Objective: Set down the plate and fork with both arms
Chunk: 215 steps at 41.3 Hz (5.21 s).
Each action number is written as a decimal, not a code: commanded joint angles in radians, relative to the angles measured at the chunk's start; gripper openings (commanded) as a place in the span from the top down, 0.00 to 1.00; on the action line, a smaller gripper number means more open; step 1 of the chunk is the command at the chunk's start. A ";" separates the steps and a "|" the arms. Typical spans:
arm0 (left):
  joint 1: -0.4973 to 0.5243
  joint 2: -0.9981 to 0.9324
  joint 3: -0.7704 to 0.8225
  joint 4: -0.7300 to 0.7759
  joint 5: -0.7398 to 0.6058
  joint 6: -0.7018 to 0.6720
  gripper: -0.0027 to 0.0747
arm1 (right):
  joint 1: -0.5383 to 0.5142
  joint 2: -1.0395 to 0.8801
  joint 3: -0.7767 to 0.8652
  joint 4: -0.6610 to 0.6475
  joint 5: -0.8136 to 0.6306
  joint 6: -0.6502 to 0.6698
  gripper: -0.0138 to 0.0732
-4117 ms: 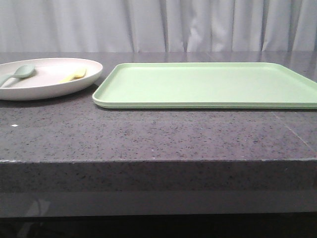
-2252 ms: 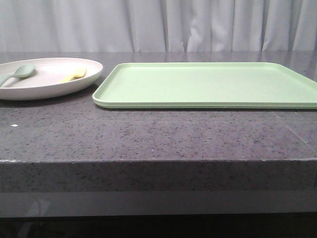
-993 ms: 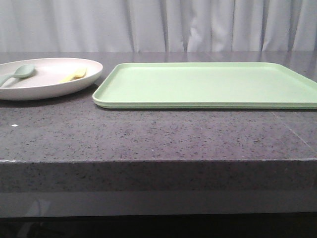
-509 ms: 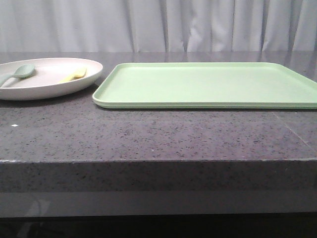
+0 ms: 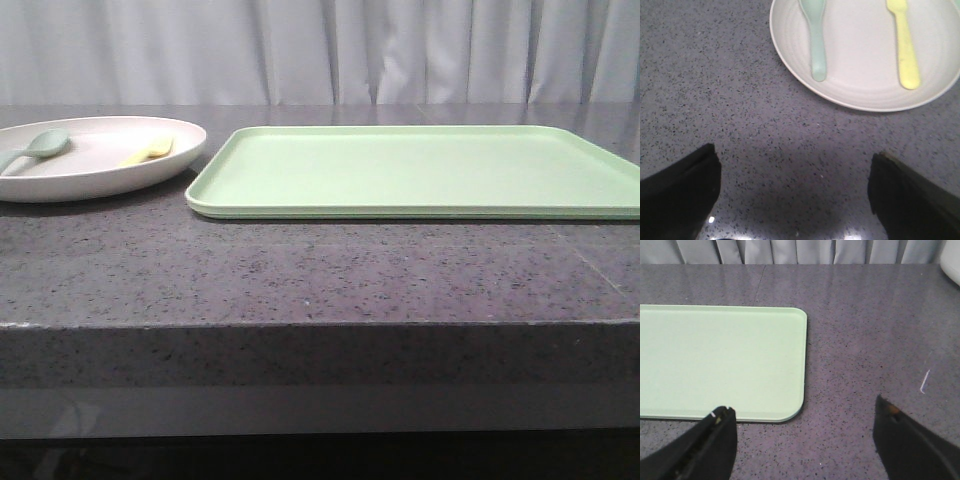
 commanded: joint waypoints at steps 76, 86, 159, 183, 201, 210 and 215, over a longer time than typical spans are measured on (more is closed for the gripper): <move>0.236 0.788 -0.480 -0.792 0.059 0.453 0.98 | -0.004 0.013 -0.033 0.004 -0.074 -0.008 0.17; 0.235 0.782 -0.480 -0.886 0.069 0.453 0.99 | -0.004 0.013 -0.033 0.004 -0.074 -0.008 0.17; -0.579 0.932 -0.786 -0.220 -0.282 -0.638 0.99 | -0.004 0.013 -0.033 0.004 -0.074 -0.008 0.17; -0.577 0.891 -0.788 -0.191 -0.266 -0.596 0.60 | -0.004 0.013 -0.033 0.004 -0.074 -0.008 0.17; -0.465 0.625 -0.788 -0.179 -0.038 -0.097 0.60 | -0.004 0.013 -0.033 0.004 -0.074 -0.008 0.17; -0.386 0.423 -0.666 -0.178 0.041 0.035 0.60 | -0.004 0.013 -0.033 0.004 -0.074 -0.008 0.17; -0.378 0.282 -0.518 -0.178 -0.032 0.049 0.60 | -0.004 0.013 -0.033 0.004 -0.074 -0.008 0.17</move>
